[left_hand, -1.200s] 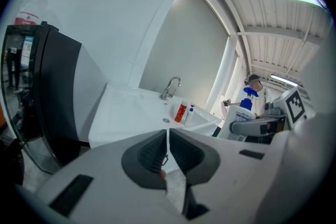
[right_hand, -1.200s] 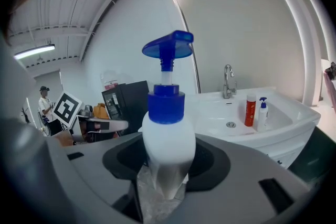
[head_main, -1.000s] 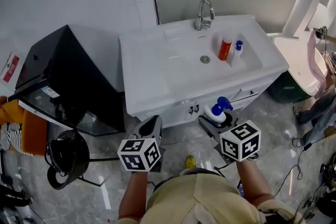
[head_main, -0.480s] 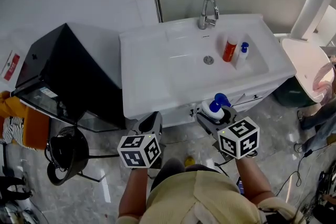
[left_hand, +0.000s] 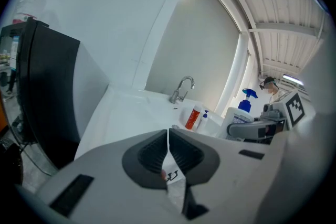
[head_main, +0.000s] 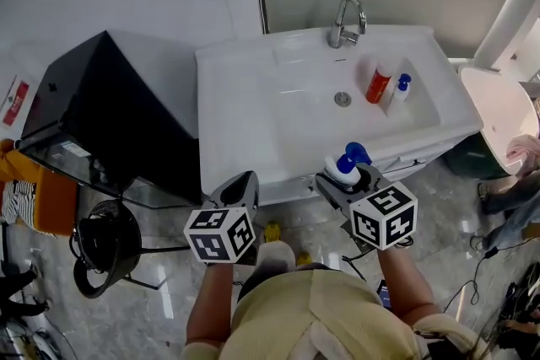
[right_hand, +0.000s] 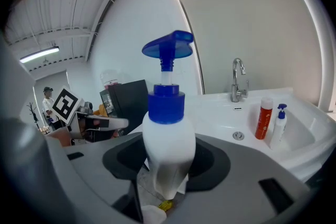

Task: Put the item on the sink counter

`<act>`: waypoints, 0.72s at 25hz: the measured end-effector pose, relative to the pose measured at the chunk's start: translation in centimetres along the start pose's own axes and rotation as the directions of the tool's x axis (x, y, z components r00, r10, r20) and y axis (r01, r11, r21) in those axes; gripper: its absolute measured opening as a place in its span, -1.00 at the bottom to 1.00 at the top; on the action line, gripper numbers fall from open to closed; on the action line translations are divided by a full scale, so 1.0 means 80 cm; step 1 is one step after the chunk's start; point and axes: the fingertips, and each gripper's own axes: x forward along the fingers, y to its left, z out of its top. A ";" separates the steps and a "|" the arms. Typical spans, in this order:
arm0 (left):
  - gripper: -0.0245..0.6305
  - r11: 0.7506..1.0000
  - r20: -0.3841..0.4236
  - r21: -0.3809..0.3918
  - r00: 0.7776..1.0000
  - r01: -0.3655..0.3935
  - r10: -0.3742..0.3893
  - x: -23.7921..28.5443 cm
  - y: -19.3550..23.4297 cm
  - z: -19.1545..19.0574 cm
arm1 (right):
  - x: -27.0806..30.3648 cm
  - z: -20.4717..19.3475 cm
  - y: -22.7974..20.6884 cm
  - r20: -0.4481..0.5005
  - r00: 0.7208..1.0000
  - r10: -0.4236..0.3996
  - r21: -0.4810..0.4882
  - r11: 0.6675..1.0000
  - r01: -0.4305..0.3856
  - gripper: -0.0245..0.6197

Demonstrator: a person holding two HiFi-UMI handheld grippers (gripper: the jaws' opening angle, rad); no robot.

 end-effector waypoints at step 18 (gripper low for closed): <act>-0.79 0.997 -0.048 0.035 0.997 0.062 -0.061 0.073 0.082 0.066 | 0.110 0.053 -0.023 -0.031 0.999 -0.045 0.019 0.999 0.045 -0.25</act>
